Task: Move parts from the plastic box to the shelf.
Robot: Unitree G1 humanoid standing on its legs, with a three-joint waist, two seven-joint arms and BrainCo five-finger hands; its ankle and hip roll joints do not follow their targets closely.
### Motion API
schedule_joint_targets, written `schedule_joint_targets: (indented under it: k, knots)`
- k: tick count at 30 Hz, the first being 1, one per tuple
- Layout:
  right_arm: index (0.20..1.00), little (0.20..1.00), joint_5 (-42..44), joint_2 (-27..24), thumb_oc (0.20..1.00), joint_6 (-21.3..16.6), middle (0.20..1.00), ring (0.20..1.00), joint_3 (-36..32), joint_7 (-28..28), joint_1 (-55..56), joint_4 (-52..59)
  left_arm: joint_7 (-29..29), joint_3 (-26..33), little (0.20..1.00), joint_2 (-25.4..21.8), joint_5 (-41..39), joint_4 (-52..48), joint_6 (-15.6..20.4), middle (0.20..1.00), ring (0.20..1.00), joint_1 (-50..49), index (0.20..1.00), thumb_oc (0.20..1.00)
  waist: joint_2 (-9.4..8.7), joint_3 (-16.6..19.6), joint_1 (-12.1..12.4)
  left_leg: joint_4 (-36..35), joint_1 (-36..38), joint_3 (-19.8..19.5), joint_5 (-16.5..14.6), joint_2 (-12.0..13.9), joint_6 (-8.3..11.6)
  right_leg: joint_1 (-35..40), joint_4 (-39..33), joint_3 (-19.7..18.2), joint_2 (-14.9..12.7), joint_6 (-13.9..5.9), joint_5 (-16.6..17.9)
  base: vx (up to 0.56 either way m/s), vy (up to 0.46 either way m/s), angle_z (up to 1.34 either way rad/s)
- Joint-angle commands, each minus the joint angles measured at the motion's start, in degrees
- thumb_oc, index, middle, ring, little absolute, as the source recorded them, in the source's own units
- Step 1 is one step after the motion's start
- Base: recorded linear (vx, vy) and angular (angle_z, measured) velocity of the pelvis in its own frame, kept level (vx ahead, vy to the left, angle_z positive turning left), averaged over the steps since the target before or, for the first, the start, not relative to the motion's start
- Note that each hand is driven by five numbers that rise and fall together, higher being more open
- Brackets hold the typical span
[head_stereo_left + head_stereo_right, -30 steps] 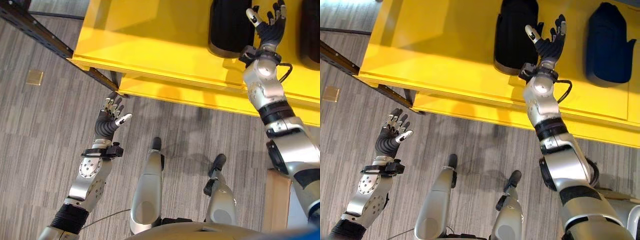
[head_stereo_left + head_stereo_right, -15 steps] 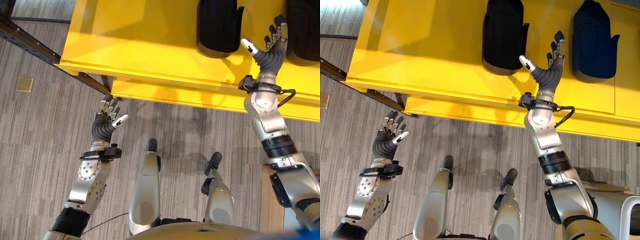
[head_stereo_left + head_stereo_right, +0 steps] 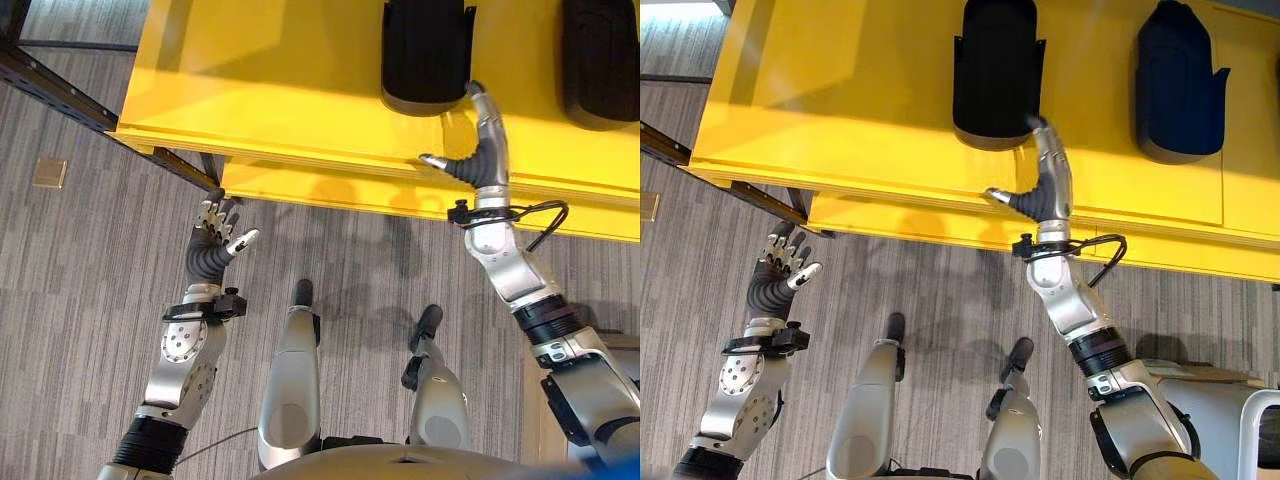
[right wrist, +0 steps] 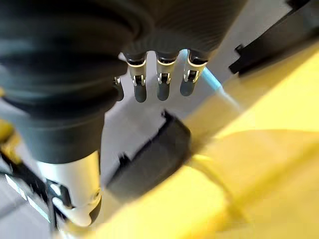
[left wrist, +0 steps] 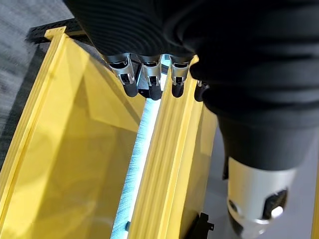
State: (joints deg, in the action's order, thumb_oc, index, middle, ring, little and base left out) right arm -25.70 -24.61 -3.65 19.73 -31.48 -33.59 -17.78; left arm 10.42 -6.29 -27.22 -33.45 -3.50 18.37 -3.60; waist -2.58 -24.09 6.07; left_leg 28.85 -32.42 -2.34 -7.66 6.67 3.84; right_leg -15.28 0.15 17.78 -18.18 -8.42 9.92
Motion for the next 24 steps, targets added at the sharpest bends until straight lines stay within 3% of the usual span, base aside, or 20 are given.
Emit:
schedule_joint_targets:
  k: [1,6,12,24]
  knots:
    - [1.0,1.0,-8.2,-0.6,1.0,0.8,1.0,1.0,0.9,-1.2,-1.6,0.4,1.0,2.6,1.0,0.1,3.6,-2.6,4.4,1.0,1.0,-0.8,1.0,1.0,0.32,0.7,1.2,-8.0,1.3,0.0,4.6,-0.2,-0.86,6.3,7.6,0.3,-1.3,-1.78,-7.2,0.0,0.0,0.0]
    - [1.0,1.0,-16.1,1.3,1.0,4.3,1.0,1.0,5.9,-0.8,-2.7,-6.8,1.3,2.7,1.0,1.1,4.6,-2.0,4.6,1.0,1.0,-0.1,1.0,1.0,0.47,0.7,1.2,-8.0,1.0,-0.1,4.6,-0.3,-0.74,6.1,7.6,0.4,-1.3,-1.84,-7.1,0.0,0.0,0.0]
    - [1.0,1.0,-19.5,3.3,1.0,6.5,1.0,1.0,8.7,-1.0,-3.7,-13.7,1.2,2.7,1.0,1.5,5.0,-1.6,4.9,1.0,1.0,0.1,1.0,1.0,0.7,0.5,1.4,-7.7,0.7,-0.2,4.6,-0.4,-0.68,5.9,7.9,0.5,-1.4,-1.82,-7.0,0.0,0.0,0.0]
    - [1.0,1.0,-17.2,4.2,1.0,7.4,1.0,1.0,8.1,-2.2,-6.3,-18.2,0.9,3.0,1.0,1.5,4.8,-1.6,5.2,1.0,1.0,-0.1,1.0,1.0,0.83,0.2,1.7,-7.5,0.7,-0.3,4.3,-0.4,-0.69,5.7,8.2,0.3,-1.4,-1.74,-6.9,0.0,0.0,0.0]
